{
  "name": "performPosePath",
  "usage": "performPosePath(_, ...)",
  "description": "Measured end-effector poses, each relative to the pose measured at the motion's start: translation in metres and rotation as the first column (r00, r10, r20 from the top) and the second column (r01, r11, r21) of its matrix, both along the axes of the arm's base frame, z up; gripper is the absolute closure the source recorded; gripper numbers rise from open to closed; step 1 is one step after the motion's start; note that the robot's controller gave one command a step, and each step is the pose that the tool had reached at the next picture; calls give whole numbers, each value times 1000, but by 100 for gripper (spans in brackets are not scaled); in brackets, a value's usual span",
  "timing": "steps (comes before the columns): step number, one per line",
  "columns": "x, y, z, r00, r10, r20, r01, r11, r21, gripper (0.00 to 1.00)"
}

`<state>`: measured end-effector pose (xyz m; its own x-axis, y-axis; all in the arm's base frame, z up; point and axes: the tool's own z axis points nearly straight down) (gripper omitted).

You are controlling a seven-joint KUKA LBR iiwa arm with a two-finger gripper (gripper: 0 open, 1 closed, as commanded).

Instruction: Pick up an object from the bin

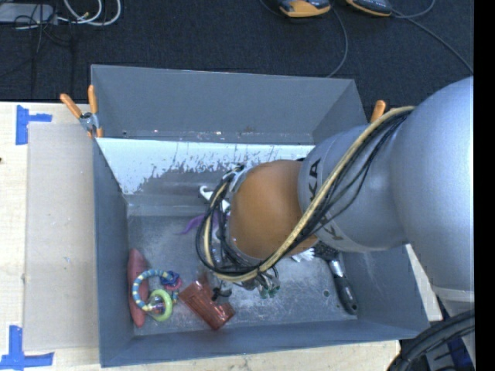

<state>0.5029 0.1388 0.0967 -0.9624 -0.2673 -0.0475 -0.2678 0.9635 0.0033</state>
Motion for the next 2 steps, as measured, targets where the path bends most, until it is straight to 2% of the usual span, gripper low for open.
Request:
performPosePath(1,-10,-6,-11,969,245,26,-244,970,-9,100)
performPosePath(2,-12,1,-13,927,370,69,-369,929,-22,100)
